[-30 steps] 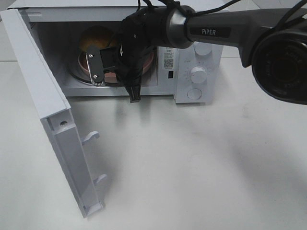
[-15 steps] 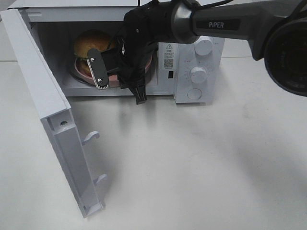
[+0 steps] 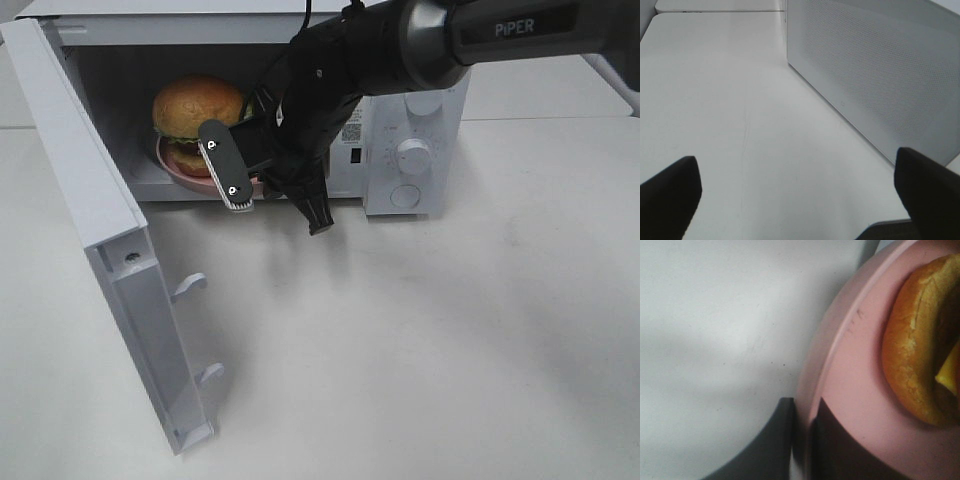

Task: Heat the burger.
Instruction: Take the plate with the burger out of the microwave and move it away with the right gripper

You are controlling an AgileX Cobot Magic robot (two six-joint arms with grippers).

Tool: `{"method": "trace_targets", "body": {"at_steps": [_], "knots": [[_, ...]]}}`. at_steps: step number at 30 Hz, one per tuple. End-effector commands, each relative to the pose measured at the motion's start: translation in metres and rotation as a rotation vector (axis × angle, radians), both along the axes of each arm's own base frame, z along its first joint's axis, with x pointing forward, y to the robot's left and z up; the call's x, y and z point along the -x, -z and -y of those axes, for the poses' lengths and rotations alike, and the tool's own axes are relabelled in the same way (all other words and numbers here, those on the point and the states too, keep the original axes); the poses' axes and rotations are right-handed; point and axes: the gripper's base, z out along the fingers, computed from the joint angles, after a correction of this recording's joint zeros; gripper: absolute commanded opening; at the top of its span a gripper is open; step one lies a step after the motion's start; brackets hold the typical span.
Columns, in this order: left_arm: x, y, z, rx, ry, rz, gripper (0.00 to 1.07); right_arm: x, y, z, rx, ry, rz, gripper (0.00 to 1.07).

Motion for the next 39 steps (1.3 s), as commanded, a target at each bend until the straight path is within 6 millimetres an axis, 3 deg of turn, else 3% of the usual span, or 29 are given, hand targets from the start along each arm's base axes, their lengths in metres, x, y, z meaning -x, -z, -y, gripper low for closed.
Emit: {"method": "trace_targets", "body": {"at_steps": [1,39], "knots": [[0.0,-0.001,0.0,0.005,-0.004,0.017,1.0,0.007,-0.02,0.002,-0.048,-0.04,0.08,0.0],[0.0,-0.001,0.0,0.005,-0.004,0.017,1.0,0.083,-0.038,0.057,-0.095,-0.096,0.127,0.0]]}}
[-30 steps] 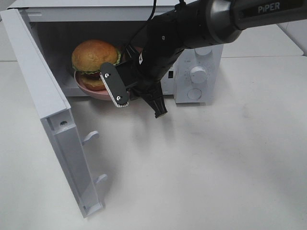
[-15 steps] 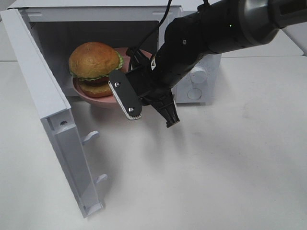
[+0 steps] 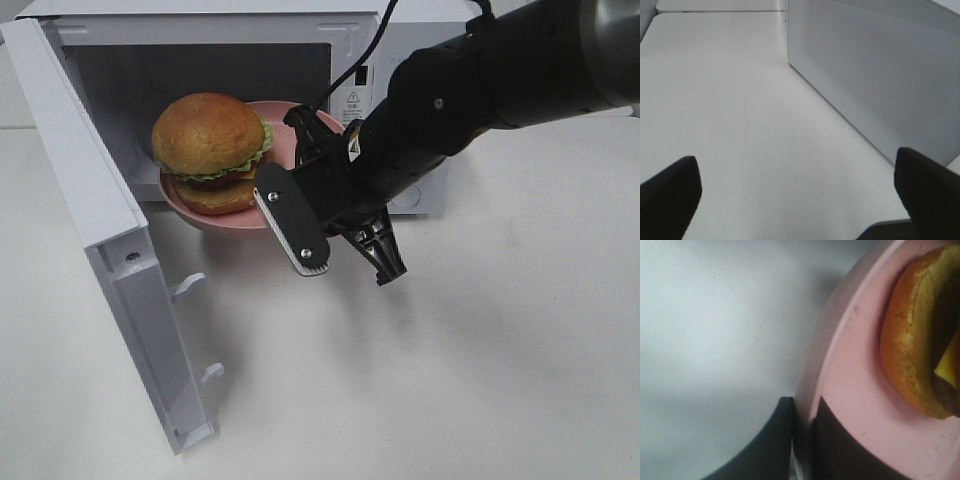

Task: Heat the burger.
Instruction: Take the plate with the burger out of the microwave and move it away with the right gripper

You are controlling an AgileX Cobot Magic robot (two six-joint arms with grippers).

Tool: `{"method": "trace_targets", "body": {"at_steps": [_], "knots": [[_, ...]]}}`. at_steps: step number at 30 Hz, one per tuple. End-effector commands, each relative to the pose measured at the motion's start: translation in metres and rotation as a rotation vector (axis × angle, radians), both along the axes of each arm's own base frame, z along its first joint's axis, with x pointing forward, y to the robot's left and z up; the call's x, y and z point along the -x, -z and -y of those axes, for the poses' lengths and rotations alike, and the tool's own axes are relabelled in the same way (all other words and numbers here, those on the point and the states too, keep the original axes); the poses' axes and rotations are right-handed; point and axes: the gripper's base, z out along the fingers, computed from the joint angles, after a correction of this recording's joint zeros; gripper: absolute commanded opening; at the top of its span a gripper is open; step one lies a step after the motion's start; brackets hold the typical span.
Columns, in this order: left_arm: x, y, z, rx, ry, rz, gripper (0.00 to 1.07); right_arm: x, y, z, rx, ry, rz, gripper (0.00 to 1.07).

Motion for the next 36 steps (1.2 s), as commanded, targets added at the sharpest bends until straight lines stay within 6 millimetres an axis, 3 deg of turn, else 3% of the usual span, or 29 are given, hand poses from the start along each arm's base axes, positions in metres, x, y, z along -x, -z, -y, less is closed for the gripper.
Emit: {"method": "trace_targets", "body": {"at_steps": [1,15,36], "knots": [[0.0,-0.001,0.0,0.007,-0.003,0.017,1.0,0.004,-0.017,0.006,-0.074,0.016,0.078,0.0],[0.0,-0.001,0.0,0.007,-0.003,0.017,1.0,0.036,-0.019,0.033,-0.075,0.017,0.079,0.0],[0.0,-0.001,0.0,0.007,-0.003,0.017,1.0,0.11,-0.03,0.091,-0.106,0.046,0.083,0.0]]}}
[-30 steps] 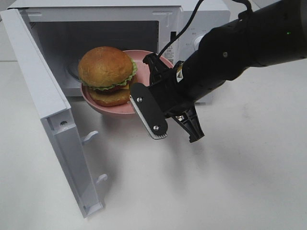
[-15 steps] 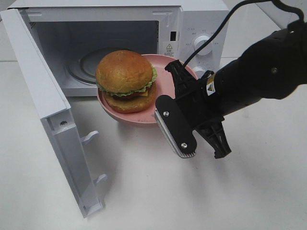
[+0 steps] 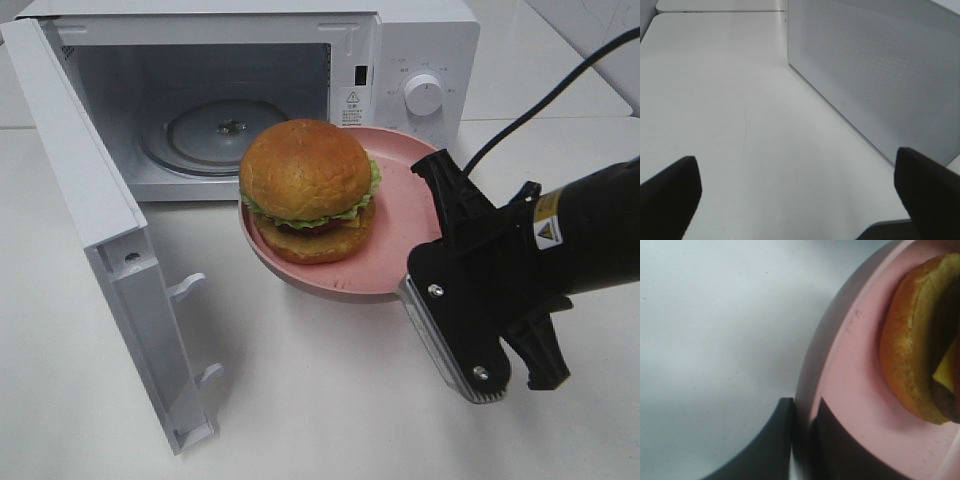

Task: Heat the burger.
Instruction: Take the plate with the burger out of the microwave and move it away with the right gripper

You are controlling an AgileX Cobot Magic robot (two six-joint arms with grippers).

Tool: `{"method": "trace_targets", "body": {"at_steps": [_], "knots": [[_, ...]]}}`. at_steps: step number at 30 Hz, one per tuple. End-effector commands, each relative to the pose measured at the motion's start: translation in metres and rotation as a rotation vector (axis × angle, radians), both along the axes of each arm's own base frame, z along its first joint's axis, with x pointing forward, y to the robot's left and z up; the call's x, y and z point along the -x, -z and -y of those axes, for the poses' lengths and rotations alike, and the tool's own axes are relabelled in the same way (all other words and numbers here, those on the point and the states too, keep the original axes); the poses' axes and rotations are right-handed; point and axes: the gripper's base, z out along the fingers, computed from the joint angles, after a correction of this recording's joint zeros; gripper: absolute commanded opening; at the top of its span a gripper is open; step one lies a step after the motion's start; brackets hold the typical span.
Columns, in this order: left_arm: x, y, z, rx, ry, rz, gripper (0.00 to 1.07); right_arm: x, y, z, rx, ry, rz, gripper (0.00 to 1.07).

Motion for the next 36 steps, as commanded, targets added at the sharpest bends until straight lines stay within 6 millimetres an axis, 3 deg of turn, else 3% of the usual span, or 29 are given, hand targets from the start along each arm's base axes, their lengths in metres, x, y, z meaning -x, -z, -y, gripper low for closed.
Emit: {"method": "trace_targets", "body": {"at_steps": [1,12,20,36], "knots": [[0.0,-0.001,0.0,0.007,-0.003,0.017,1.0,0.009,-0.013,0.007,-0.063,0.021,0.054,0.0],[0.0,-0.001,0.0,0.007,-0.003,0.017,1.0,0.046,-0.023,0.043,-0.061,0.111,0.053,0.0],[0.0,-0.001,0.0,0.007,-0.003,0.017,1.0,0.062,-0.03,0.065,-0.045,0.227,0.052,0.0],[0.0,-0.001,0.0,0.007,-0.003,0.017,1.0,0.062,-0.034,0.095,-0.015,0.62,0.078,0.0]]}}
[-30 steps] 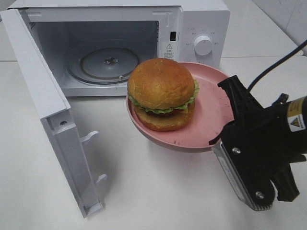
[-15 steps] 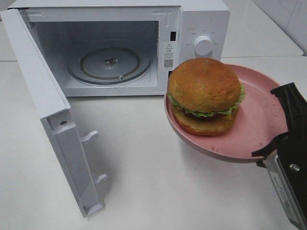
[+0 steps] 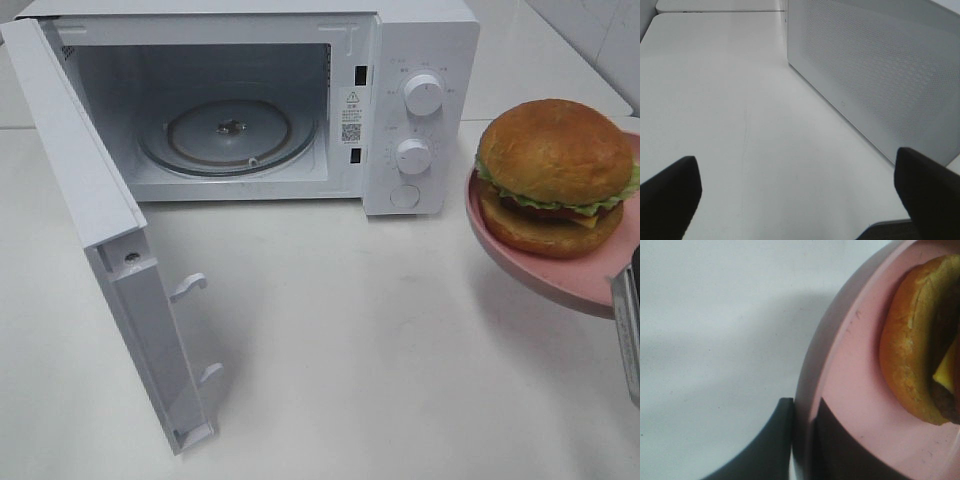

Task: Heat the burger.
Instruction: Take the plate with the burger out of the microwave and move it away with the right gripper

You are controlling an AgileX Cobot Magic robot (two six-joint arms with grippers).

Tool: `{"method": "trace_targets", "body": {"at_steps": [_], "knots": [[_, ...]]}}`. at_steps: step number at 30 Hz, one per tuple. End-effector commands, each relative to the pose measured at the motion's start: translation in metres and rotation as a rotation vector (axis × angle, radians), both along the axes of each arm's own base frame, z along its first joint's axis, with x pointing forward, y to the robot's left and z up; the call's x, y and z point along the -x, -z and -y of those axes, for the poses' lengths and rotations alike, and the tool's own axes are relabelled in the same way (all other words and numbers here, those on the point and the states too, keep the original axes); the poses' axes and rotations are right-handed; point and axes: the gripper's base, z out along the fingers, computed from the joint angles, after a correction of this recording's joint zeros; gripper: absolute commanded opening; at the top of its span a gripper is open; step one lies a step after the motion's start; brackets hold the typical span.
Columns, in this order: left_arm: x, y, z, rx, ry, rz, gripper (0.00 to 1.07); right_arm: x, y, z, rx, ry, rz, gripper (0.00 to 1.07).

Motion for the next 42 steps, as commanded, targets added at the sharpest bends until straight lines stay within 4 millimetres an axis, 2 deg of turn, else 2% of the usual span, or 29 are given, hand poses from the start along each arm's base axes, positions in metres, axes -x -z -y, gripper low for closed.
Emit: {"method": "trace_targets", "body": {"at_steps": [1,14,22,31,42], "knots": [[0.0,-0.001,0.0,0.007,-0.003,0.017,1.0,-0.003,-0.006,0.003,-0.017,0.039,0.065,0.0],[0.0,-0.001,0.0,0.007,-0.003,0.017,1.0,0.0,-0.007,0.025,-0.028,0.441,0.082,0.0],[0.0,-0.001,0.0,0.007,-0.003,0.017,1.0,-0.003,-0.003,0.027,-0.043,0.617,0.077,0.0],[0.0,-0.001,0.0,0.007,-0.003,0.017,1.0,-0.017,0.008,0.019,-0.099,0.853,0.097,0.0],[0.0,-0.001,0.0,0.007,-0.003,0.017,1.0,-0.054,0.027,-0.005,-0.192,1.213,0.182,0.0]]}}
